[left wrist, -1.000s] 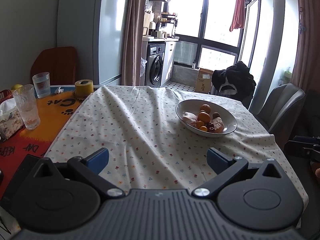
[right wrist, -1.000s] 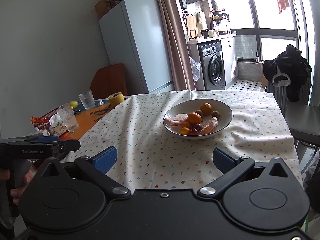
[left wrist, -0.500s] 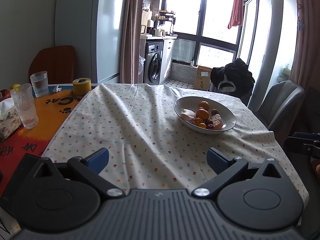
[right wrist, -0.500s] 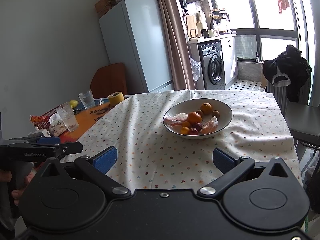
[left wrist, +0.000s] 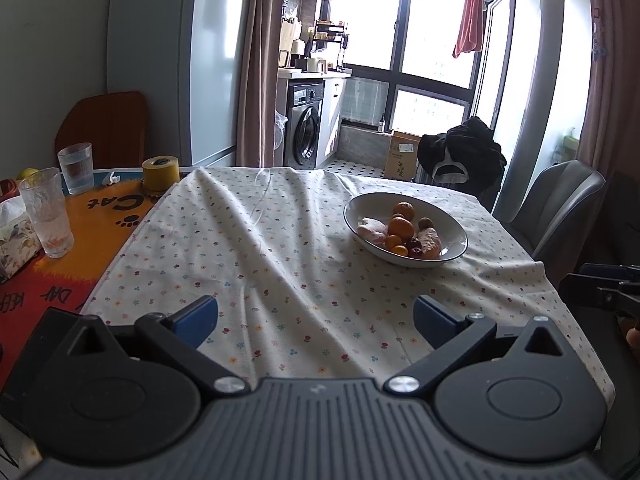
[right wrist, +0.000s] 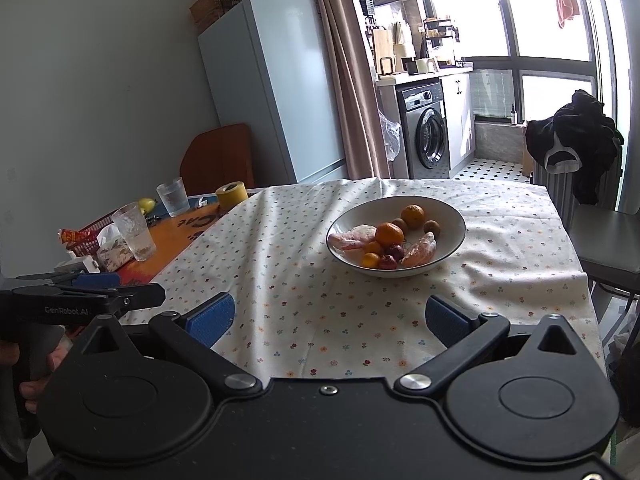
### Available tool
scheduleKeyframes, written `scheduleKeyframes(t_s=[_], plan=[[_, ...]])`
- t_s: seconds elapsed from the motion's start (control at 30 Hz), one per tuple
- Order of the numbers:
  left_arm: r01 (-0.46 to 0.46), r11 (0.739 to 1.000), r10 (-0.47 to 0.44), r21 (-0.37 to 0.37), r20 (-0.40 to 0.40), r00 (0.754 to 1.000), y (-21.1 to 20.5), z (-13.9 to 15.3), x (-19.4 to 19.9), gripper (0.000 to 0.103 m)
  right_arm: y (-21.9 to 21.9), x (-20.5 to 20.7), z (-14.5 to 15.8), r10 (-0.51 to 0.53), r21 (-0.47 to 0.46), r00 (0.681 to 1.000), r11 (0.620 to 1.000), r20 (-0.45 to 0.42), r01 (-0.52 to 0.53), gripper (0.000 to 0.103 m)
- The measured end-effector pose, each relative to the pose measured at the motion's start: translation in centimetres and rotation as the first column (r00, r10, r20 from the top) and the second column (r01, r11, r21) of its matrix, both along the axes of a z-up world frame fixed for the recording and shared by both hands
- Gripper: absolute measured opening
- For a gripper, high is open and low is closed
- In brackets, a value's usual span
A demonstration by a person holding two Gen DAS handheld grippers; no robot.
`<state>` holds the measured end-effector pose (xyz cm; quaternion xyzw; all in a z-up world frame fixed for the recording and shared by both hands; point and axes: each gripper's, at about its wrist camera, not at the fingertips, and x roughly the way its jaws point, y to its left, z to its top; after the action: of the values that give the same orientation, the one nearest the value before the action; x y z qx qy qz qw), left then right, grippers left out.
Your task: Organize fruits
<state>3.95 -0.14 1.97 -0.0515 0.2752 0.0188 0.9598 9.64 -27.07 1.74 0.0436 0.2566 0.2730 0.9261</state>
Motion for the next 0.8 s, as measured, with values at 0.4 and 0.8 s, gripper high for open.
scheduleKeyframes(t_s=[0.4,0.8], plan=[[0.007,1.000,-0.007,0.001,0.001,1.000,-0.31,0.05,-0.09,0.103,-0.04,0.08,-0.03,0.003,-0.007,1.000,1.000,0.001,-0.003,0.103],[0.009,1.000,-0.009,0.000,-0.001,1.000,-0.25,-0.01,-0.12,0.103,0.01,0.12,0.06,0.003,-0.009,1.000,1.000,0.002,-0.003,0.103]])
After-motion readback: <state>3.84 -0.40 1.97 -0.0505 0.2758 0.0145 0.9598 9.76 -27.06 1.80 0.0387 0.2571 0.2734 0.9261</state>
